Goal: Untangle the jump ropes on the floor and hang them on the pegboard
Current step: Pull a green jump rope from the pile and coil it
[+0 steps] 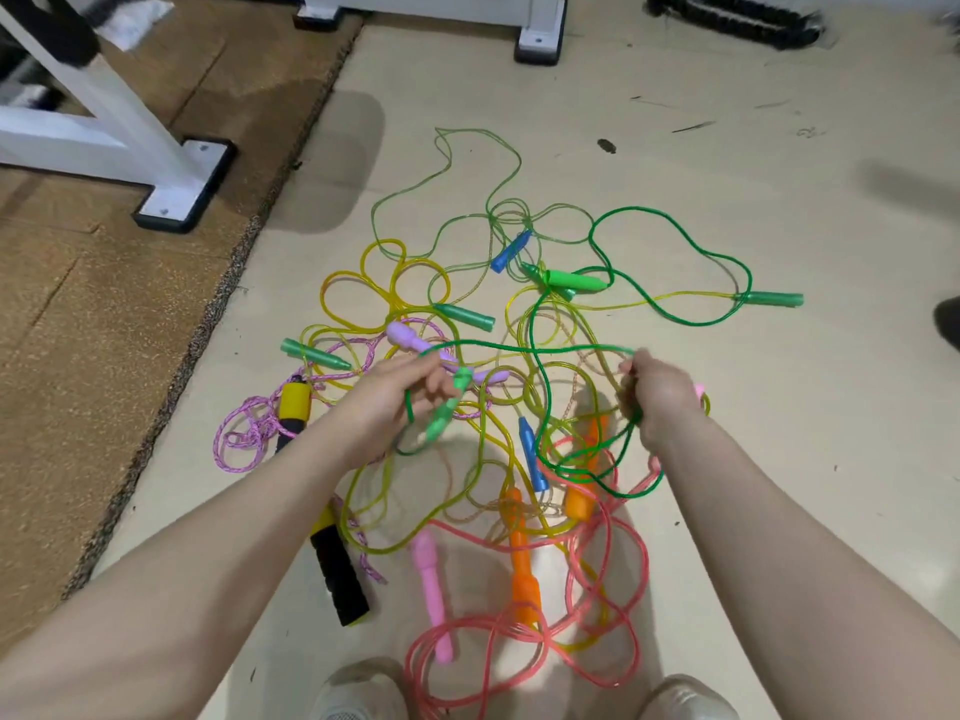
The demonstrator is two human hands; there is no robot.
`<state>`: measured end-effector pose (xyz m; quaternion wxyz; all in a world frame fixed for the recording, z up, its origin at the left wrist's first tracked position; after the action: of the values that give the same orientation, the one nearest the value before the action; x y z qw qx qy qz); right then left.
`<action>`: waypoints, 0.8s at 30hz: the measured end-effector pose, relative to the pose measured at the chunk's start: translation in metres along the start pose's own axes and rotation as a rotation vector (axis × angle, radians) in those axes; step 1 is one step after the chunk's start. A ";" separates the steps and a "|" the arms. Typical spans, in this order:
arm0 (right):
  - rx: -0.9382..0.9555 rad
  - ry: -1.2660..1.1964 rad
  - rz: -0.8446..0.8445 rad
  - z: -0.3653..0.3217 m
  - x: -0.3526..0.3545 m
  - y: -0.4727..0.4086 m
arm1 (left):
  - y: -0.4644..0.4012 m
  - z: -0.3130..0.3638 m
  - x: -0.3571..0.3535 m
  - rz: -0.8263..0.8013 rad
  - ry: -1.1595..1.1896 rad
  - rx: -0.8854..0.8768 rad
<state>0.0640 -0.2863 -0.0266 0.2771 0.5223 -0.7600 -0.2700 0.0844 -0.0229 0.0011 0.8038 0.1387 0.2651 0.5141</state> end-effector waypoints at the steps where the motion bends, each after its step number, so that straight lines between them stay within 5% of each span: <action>1: -0.033 0.314 0.022 0.006 -0.001 0.001 | 0.000 0.008 -0.006 -0.027 0.087 -0.007; 4: 0.288 0.811 -0.095 -0.011 -0.034 0.023 | 0.000 0.025 -0.028 -0.137 -0.197 0.031; 7: 0.695 0.715 -0.498 -0.044 -0.091 0.072 | 0.003 0.041 -0.053 -0.216 -0.519 0.022; 11: 0.889 0.740 -0.495 -0.070 -0.109 0.088 | 0.007 0.062 -0.059 -0.285 -0.481 -0.010; 14: 0.932 0.735 -0.402 -0.076 -0.103 0.088 | 0.013 0.058 -0.057 -0.380 -0.488 0.086; 19: 0.962 1.147 -0.600 -0.055 -0.126 0.095 | 0.023 0.038 -0.068 -0.522 -0.637 0.299; 24: 0.580 0.343 -0.412 -0.067 -0.080 0.059 | 0.019 0.047 -0.051 -0.534 -0.327 0.085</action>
<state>0.0968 -0.2002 0.0505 0.1808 0.7580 -0.6267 -0.0029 0.0802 -0.0583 0.0633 0.9358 0.1784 0.1807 0.2444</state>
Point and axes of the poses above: each hand's wrist, its own y-axis away from the middle knuckle, its own x-axis out of the back of the hand, z = x × y, the point moved 7 cm from there along -y, towards the middle knuckle, and after that the axes turned 10 degrees about -z, right-handed, at the moved point
